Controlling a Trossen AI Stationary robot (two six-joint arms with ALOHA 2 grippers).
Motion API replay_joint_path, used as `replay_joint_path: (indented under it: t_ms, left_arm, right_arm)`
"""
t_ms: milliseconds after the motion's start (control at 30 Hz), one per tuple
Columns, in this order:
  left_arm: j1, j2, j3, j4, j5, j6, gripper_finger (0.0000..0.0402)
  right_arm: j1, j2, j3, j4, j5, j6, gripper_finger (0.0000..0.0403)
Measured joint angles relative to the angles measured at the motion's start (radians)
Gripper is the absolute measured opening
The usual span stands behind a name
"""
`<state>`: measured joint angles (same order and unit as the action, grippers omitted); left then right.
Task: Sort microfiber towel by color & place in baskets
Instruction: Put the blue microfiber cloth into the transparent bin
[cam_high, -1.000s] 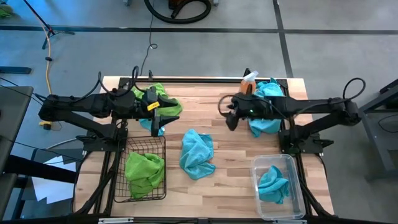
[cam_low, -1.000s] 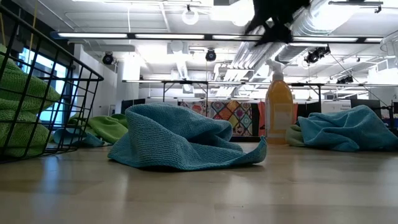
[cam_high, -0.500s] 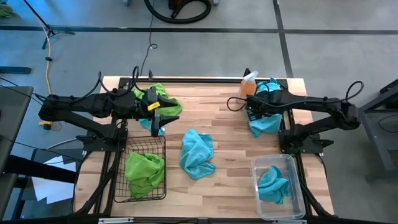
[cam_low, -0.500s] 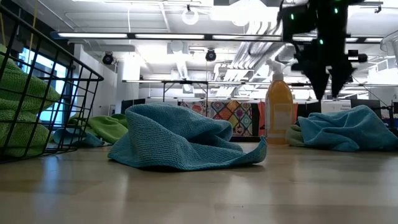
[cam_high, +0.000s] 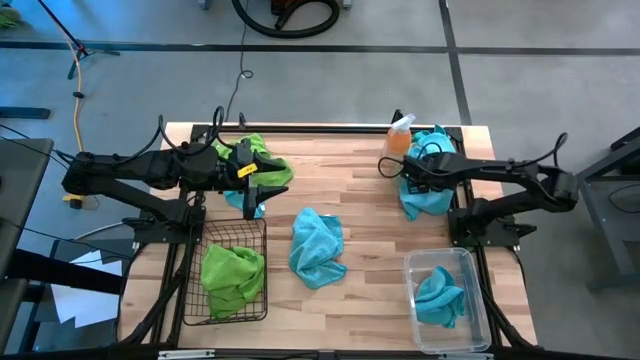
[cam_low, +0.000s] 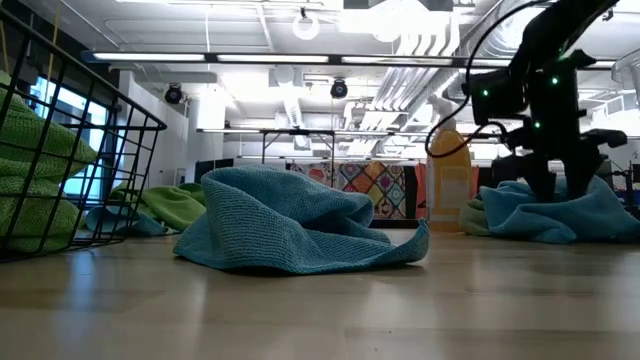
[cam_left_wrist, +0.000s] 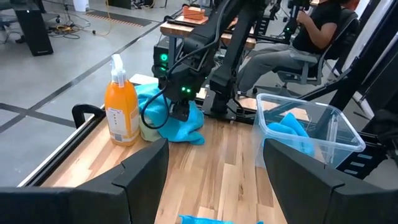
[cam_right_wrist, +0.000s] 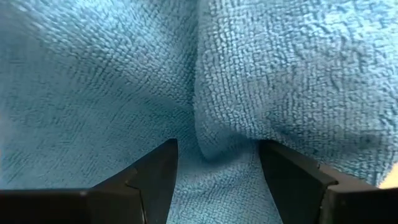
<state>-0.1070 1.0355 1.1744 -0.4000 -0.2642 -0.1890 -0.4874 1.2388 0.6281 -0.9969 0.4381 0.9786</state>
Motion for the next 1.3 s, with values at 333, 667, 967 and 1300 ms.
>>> replay_joint_path:
  t_ms: [333, 667, 967, 1300]
  left_arm:
    - [0.000, 0.000, 0.000, 0.000, -0.009, 0.000, 0.0250]
    - [0.000, 0.000, 0.000, 0.000, -0.010, 0.000, 0.0250]
    - [0.000, 0.000, 0.000, 0.000, -0.010, 0.000, 0.0250]
    - [0.003, 0.000, 0.001, 0.000, -0.010, 0.000, 0.0250]
  right_arm:
    - [-0.002, 0.000, -0.042, 0.035, -0.013, -0.062, 0.0147]
    - [0.030, -0.038, -0.008, 0.006, -0.052, -0.141, 0.0005]
    - [0.088, -0.207, 0.167, -0.148, 0.000, -0.148, 0.0001]
    - [0.149, -0.327, 0.562, -0.213, 0.090, -0.369, 0.0000]
